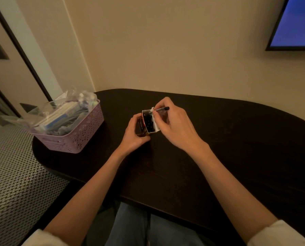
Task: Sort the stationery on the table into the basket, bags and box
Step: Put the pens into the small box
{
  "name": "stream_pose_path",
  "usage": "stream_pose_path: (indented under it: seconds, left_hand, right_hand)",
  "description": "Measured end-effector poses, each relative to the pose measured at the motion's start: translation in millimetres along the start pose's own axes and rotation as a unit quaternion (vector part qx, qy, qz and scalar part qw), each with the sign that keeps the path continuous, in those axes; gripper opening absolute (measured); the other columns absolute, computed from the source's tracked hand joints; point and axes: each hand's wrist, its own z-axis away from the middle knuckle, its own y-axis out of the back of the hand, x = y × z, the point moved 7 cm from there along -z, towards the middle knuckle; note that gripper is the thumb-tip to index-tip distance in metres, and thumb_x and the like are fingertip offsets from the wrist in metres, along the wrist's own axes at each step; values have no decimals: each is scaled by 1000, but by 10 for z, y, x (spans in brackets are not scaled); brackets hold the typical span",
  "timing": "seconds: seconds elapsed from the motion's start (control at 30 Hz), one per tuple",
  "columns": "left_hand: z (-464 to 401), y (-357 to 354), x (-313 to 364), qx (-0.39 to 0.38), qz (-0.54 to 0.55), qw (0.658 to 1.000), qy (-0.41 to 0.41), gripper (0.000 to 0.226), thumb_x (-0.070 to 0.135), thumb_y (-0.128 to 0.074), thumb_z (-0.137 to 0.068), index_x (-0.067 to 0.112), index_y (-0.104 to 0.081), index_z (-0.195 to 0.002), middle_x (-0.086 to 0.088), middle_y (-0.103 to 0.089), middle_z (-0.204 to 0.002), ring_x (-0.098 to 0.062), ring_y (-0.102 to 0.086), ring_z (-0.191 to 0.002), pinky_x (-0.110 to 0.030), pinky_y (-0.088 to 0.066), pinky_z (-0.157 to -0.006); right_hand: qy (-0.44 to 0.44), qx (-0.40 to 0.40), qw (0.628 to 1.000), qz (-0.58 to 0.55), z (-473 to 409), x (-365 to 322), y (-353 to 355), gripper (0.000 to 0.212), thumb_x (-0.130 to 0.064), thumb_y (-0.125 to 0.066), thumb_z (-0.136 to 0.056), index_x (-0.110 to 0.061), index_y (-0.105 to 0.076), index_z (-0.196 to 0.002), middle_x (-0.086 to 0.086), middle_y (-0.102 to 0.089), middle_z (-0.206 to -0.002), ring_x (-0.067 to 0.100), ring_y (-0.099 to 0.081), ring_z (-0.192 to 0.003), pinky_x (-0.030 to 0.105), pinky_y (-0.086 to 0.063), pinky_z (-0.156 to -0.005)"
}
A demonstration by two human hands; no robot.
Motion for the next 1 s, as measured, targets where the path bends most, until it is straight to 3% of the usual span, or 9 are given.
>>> stream_pose_path:
  seconds: [0.17,0.27,0.37,0.6,0.73,0.87,1.0]
  left_hand:
    - [5,-32,29,-4,-11,1000,-12,75,22,-73,-64,34,-39,-130,5,-46,-130,-6,-44,-123,-29,-36,-104]
    - [12,-53,21,-10,-20,1000,-19,75,23,-74,-66,28,-39,-133,4,-45,-132,-7,-43,-124,-26,-35,-103]
    - [3,-40,11,-9,-18,1000,-18,77,22,-74,-67,24,-39,-135,3,-45,-132,-8,-43,-125,-29,-37,-105]
    - [-10,-42,24,-16,-14,1000,-12,77,21,-74,-66,28,-38,-133,4,-44,-132,-5,-42,-124,-30,-38,-104]
    - [-19,-22,4,-13,-9,1000,-7,76,22,-74,-66,30,-37,-133,3,-44,-132,-10,-42,-126,-33,-37,-106]
    - [-24,-36,6,-16,-8,1000,-4,77,23,-74,-66,31,-37,-132,3,-44,-132,-10,-42,-126,-27,-35,-103]
    - [-20,-52,34,-19,-6,1000,-7,76,22,-73,-66,30,-37,-133,2,-43,-132,-7,-42,-124,-19,-34,-99]
  right_hand:
    - [25,37,997,60,-75,37,-52,18,-25,-61,-91,-15,-65,-106,-2,-60,-102,5,-54,-93,21,-46,-78]
    - [13,36,993,107,-108,107,-137,22,-26,-64,-89,-16,-68,-108,-1,-55,-106,4,-42,-99,20,-41,-78]
    - [-6,66,990,121,-108,170,-161,21,-24,-67,-86,-16,-69,-106,0,-47,-110,2,-32,-98,17,-35,-77]
    - [33,98,990,92,-99,102,-77,11,-16,-65,-87,-14,-61,-96,-2,-55,-99,2,-39,-95,11,-35,-69]
    - [72,28,994,77,-66,28,-79,21,-11,-56,-93,-10,-61,-113,3,-59,-110,8,-49,-103,18,-41,-86]
    - [83,-13,996,41,-8,-19,-72,28,-9,-51,-95,-6,-57,-122,2,-46,-122,3,-48,-105,16,-45,-91]
    - [99,47,993,39,-16,-7,-18,18,-8,-60,-90,-8,-62,-108,2,-56,-106,4,-53,-93,20,-49,-83]
